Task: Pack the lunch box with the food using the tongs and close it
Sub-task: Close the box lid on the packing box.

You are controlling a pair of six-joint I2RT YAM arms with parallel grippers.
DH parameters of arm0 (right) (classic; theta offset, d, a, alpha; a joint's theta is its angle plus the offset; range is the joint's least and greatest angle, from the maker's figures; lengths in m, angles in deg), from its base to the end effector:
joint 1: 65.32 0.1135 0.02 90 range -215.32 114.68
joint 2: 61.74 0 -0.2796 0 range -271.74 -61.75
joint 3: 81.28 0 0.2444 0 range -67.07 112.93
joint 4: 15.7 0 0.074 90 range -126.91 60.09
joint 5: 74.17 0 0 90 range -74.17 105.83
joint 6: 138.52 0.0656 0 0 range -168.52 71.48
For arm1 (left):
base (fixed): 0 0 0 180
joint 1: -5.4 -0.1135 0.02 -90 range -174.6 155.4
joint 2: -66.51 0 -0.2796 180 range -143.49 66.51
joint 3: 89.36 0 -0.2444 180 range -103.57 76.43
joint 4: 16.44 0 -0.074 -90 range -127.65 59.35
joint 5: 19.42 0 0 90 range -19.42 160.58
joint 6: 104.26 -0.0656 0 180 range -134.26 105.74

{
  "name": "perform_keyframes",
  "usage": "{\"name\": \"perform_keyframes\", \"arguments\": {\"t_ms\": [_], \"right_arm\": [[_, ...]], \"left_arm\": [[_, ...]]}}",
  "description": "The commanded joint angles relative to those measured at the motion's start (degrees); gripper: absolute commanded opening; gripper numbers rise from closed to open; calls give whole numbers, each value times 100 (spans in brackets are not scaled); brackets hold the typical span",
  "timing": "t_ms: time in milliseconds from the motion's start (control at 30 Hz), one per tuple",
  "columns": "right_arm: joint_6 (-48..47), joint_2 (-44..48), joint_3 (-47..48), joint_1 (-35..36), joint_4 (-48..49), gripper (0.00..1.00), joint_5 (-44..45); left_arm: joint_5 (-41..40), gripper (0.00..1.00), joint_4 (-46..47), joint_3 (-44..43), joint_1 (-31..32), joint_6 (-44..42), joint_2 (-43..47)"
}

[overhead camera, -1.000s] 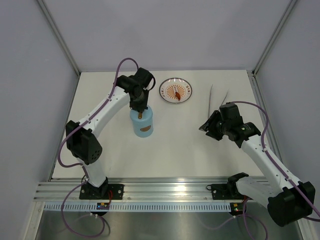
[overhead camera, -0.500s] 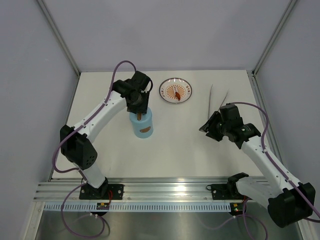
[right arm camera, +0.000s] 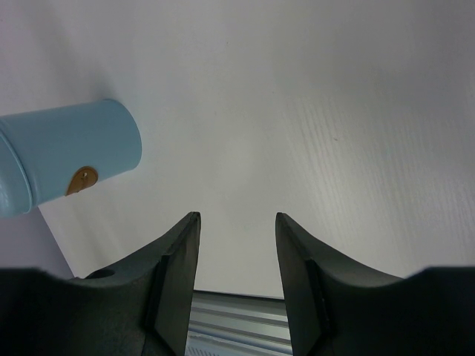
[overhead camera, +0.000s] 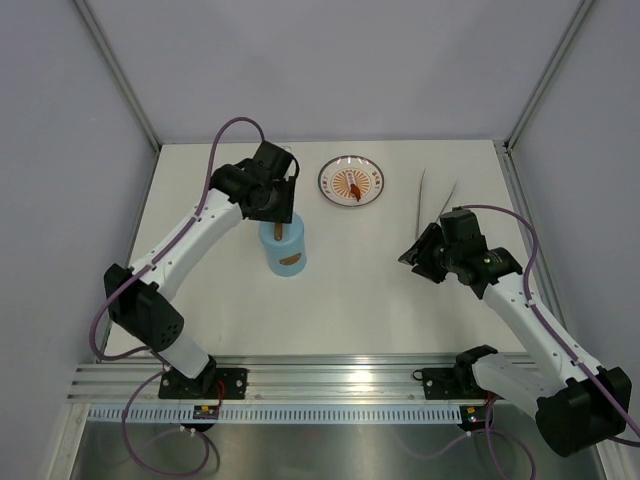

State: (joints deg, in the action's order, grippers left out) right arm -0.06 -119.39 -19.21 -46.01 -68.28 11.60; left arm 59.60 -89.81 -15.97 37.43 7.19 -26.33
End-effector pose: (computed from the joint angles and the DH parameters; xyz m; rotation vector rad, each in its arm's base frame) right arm 0.1938 0.0730 0.2647 0.5965 2.4348 0.6111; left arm 0.2959 -0.1704 0.3316 0.1710 2.5778 -0.0940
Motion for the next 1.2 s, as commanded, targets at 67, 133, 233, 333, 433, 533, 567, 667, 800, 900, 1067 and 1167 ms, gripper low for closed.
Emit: {"name": "perform_keyframes", "arguments": {"t_ms": [67,133,233,333,433,533,567,667,800,900,1067,1167], "right_arm": [[49,52,4,-50,163,52,-148],[49,34,4,-50,163,52,-166],[66,26,-13,-50,198,52,-183],[75,34,-39,-41,190,52,-184],[93,61,-48,-50,190,52,-184],[93,78,-48,-50,181,52,-184],[84,78,-40,-50,172,52,-192],[84,131,-22,-50,137,52,-166],[93,149,-13,-50,128,52,-183],[93,149,-13,-50,145,52,-192],[93,157,4,-41,146,52,-201],[93,157,22,-50,137,52,-201]], "left_arm": [[-466,52,501,-155,31,105,503],[-475,53,519,-261,31,87,477],[-484,53,536,-366,31,113,363],[-519,53,589,-314,31,157,188],[-510,53,607,-226,23,184,-111],[-466,52,625,-42,31,210,-436],[-440,52,564,-24,31,210,-533],[-361,50,379,12,31,245,-762],[-483,50,221,-251,31,193,-587],[-580,50,106,-654,40,132,-341],[-677,50,141,-1113,58,35,28],[-695,50,106,-1280,66,26,99]]}}
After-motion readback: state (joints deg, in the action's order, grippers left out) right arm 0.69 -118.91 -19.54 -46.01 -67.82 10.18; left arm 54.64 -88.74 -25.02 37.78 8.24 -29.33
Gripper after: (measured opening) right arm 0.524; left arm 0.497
